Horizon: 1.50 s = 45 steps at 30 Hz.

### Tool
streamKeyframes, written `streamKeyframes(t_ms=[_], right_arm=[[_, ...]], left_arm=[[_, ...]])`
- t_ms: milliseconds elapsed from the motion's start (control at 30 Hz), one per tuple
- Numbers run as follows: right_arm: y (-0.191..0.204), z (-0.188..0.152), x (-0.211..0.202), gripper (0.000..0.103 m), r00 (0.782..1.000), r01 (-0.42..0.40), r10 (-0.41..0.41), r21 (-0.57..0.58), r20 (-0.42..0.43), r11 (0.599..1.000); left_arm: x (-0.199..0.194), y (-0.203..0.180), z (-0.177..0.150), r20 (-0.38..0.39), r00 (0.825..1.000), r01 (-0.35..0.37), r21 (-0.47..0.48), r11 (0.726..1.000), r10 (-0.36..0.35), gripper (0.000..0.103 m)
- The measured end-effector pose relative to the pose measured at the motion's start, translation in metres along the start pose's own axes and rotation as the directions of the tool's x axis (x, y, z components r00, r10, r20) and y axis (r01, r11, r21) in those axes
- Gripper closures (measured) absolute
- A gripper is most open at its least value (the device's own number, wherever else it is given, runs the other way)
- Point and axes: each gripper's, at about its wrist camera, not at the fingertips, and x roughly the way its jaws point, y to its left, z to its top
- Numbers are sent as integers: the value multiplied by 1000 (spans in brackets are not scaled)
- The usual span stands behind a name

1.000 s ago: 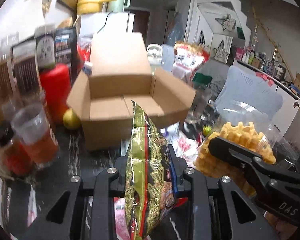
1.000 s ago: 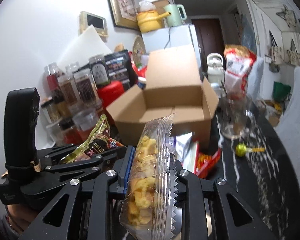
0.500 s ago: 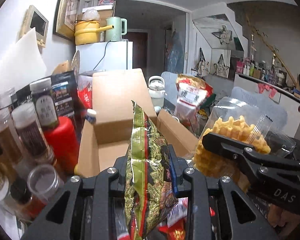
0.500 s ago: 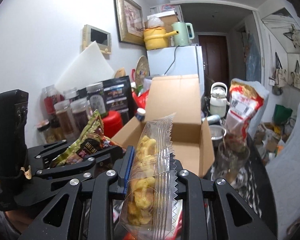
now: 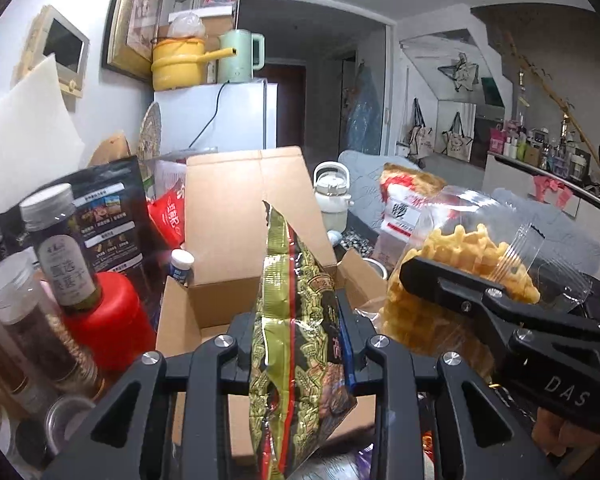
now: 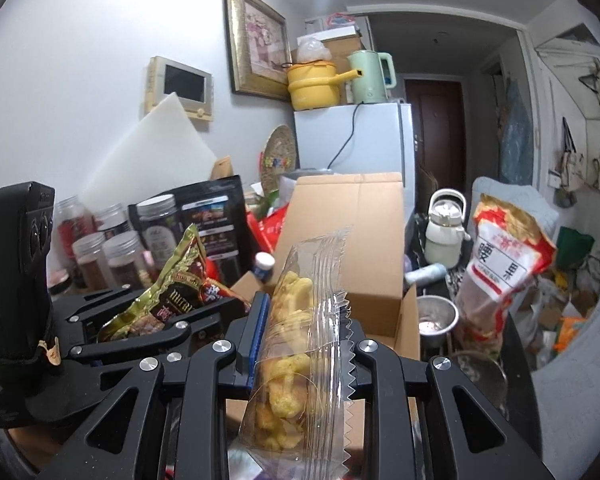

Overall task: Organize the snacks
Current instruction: 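Carry the nut bag with the left tool while the right tool carries the puff bag to the box, then open the left tool over the box while the right tool drops the puff bag inside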

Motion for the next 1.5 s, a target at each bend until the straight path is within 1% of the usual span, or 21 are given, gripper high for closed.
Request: streamKeyframes(t_ms=[167,333,467,633,733,867,967,1067,1133,1167,1200,1333,1367,1500], right_arm=[[-10,-2,29,77,1000,10,-10,8,-10,1000],[-13,-11,56,77,998,19,-19,-1,-65,1000],[-15,-21,73,77,994,19,-20,-9,-105,1000],[-18,-33,86,77,992,51,-52,-18,-116,999],[-18,-39,93,77,988,43,-46,-22,-147,999],[-17,-47,100,77,981,39,-43,-28,-189,999],[-16,-52,102,77,976,50,-58,-43,-211,998],[-15,-55,101,75,971,54,-65,-55,-229,997],[-12,-56,97,68,971,60,-75,-72,-229,996],[-11,-55,95,57,970,68,-85,-83,-226,994],[-10,-55,94,52,971,76,-95,-91,-221,993],[-10,-56,87,49,968,102,-124,-108,-219,989],[-10,-56,86,47,966,108,-130,-108,-222,988],[-11,-58,78,47,965,114,-134,-97,-225,989]], left_arm=[[35,9,-6,-63,998,-10,-7,1000,10,74],[62,15,-17,-135,991,-15,-3,1000,15,74],[77,15,-27,-178,984,-24,17,1000,27,74],[93,19,-38,-235,972,-27,18,999,30,74],[99,20,-44,-263,964,-30,22,999,35,74],[104,20,-52,-312,948,-56,27,998,61,74],[109,21,-58,-360,929,-79,31,996,85,73],[113,24,-63,-395,915,-86,16,996,85,73],[119,26,-65,-433,895,-110,12,994,105,73],[122,27,-66,-458,880,-132,18,991,125,72],[123,28,-67,-469,872,-146,20,989,138,72],[118,31,-65,-468,868,-179,12,984,164,72],[117,31,-65,-469,867,-182,12,983,167,72],[108,30,-65,-465,869,-185,7,983,167,72]])
